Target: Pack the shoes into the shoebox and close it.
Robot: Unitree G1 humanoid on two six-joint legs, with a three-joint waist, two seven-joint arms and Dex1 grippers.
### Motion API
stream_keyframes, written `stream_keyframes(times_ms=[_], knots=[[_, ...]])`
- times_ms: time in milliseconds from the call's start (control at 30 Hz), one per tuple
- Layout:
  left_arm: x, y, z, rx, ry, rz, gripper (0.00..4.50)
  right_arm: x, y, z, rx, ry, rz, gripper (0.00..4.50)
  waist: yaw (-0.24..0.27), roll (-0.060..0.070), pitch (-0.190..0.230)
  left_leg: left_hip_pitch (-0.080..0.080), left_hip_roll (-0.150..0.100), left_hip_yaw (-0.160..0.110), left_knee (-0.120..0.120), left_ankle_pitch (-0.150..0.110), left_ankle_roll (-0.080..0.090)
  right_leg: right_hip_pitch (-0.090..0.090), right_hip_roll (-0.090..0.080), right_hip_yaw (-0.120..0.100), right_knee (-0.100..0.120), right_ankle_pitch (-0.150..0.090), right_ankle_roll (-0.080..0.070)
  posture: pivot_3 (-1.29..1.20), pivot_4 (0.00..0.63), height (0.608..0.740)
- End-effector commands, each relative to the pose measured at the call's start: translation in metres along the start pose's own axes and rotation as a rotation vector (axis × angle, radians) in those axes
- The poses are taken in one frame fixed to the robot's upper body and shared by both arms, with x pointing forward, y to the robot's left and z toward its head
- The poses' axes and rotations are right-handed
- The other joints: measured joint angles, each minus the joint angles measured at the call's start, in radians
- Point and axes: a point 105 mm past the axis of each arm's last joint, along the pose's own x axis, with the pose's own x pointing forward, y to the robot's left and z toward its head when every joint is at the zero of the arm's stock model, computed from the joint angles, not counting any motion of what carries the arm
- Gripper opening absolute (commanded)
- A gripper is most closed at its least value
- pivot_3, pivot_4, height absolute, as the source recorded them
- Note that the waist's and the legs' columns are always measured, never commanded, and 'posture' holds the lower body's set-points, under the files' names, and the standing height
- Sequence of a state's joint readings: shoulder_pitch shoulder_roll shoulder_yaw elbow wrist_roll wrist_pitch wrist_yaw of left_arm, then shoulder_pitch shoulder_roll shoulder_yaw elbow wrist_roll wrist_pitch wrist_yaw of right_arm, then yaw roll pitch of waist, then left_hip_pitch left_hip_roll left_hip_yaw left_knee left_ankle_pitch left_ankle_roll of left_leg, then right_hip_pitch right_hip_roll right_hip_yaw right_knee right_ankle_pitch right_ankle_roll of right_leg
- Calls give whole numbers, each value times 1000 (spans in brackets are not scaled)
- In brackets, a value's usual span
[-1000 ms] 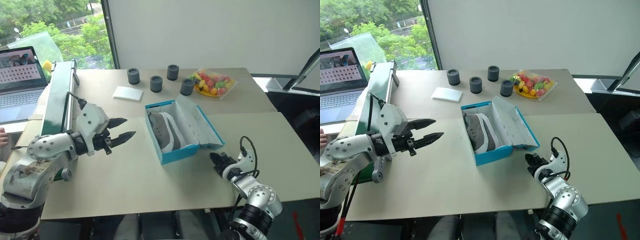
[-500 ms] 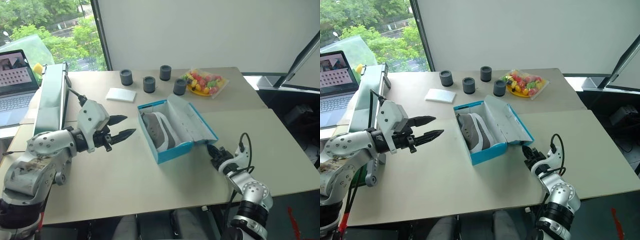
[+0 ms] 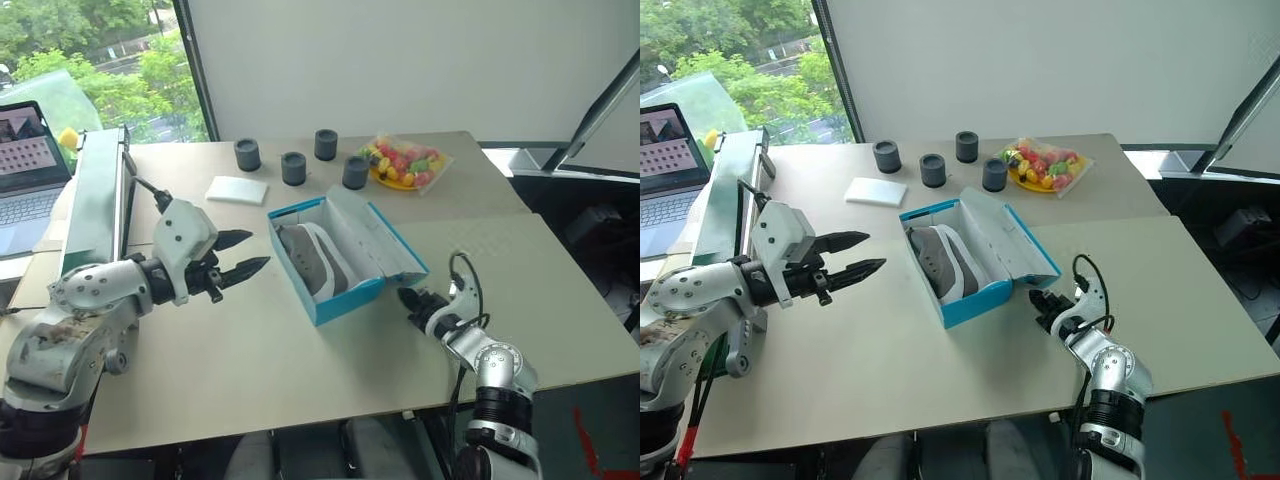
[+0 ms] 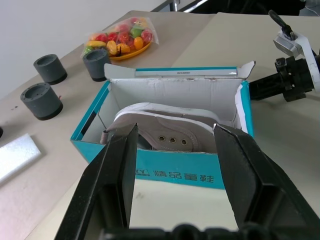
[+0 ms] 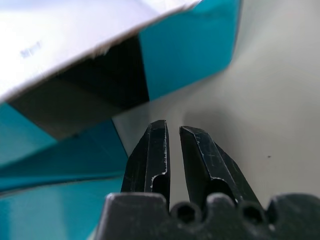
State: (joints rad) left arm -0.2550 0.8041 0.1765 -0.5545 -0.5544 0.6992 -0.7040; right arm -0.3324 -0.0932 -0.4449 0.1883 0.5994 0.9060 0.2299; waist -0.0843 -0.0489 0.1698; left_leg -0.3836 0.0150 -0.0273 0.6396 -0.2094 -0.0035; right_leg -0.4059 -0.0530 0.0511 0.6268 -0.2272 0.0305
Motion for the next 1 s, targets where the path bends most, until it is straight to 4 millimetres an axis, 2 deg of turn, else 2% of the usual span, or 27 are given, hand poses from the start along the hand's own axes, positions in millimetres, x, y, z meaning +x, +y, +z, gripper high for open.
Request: stream_keyframes(times_ms=[33,133,300,433,500,567,667,733,867,1000], knots=[[-3,-1,8,31,-24,12,2535,7,-15,-34,72,131,-62,785,3,-2,-1,0,0,0,0,0,0,0,0,0,0,0,0,0,150,739],[-4,-4,8,29,-24,11,2535,17,-7,-22,117,66,-45,785,-7,-6,-4,1,1,1,-1,-2,-2,0,2,1,-1,0,0,0,150,739],[-6,-3,8,30,-16,22,2535,16,12,-9,206,-65,0,785,-7,-8,-4,1,3,0,-1,-2,-3,0,5,3,-1,0,-1,0,150,739],[-7,-4,8,30,-16,22,2535,23,38,0,245,-99,96,785,-14,-8,-5,-1,7,2,-1,-4,-6,-4,10,7,0,1,-1,0,150,739],[-7,-4,7,32,-13,22,2535,25,58,10,252,-129,161,785,-15,-9,-5,-2,8,4,-1,-4,-7,-8,12,9,0,1,-2,0,150,739],[-8,-3,8,34,-12,24,2535,27,79,24,245,-165,223,785,-15,-1,-1,-7,12,5,-1,-4,-7,-17,13,12,3,3,-4,0,150,739],[-8,-3,8,35,-12,25,2535,28,91,37,223,-188,269,785,-7,11,7,-9,11,9,-1,-4,-7,-19,15,14,3,3,-4,0,150,739],[-8,-3,8,35,-12,26,2535,28,98,43,216,-204,302,785,2,11,7,-13,9,10,-1,-4,-7,-23,15,14,3,3,-5,0,150,739],[-8,-3,7,36,-11,28,2535,20,117,69,138,-286,374,785,15,11,7,-23,7,10,-1,-5,-7,-33,13,14,4,7,-10,0,150,739],[-8,-3,7,35,-12,31,2535,10,124,92,121,-372,422,785,16,11,7,-26,4,10,-1,-5,-7,-35,10,14,5,7,-9,0,150,739]])
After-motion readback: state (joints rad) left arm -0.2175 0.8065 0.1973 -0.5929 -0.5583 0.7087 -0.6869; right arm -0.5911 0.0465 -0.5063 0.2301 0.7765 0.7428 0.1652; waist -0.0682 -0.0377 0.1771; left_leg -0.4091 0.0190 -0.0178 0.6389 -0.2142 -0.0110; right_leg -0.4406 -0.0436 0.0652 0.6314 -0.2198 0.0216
